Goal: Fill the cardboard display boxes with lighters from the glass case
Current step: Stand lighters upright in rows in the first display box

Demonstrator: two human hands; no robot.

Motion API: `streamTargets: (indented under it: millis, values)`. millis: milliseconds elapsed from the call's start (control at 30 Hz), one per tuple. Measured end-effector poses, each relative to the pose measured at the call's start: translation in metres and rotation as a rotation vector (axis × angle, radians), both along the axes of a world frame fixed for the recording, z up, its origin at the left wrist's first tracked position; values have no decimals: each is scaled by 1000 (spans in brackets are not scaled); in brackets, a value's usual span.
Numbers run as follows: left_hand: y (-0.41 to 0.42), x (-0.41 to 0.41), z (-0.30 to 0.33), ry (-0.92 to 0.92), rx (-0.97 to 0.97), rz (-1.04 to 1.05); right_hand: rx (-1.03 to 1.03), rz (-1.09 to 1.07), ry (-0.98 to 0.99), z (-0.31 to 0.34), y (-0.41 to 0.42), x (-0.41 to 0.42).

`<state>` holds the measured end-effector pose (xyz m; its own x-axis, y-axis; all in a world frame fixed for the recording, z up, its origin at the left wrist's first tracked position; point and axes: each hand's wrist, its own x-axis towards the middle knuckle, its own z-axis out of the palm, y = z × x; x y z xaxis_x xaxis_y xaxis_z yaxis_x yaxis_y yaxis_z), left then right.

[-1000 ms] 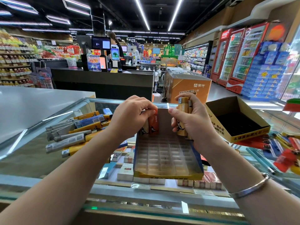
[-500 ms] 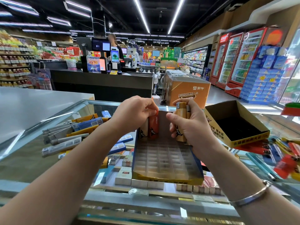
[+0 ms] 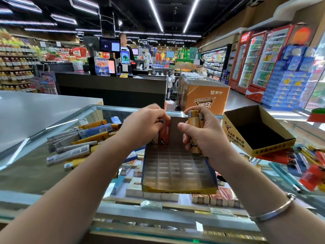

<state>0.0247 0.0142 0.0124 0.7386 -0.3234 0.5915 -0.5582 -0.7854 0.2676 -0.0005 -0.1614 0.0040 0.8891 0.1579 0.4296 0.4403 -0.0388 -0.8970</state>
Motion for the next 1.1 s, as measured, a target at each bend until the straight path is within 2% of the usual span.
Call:
streamTargets:
  millis: [300,367,500,700,833,1000,1100]
  values:
    - [-9,-9,-1,123,-330,-178,-160,143,153,7,-2,-2]
    - [-8,-14,4,130,-367,-269,-144,192,183,8,-2,-3]
    - [-8,-21,9,313,-456,-458,-82,312,220,10,-5,-4]
    - [-4,-23,11,393,-529,-488,-31,397,185,8,-3,-1]
    - [-5,-23,13,420,-540,-482,23,358,188,4,-1,0]
    - [5,-22,19,347,-591,-430,58,82,96,7,-3,3]
    - [12,-21,19,300,-536,-379,62,41,46,7,-3,2]
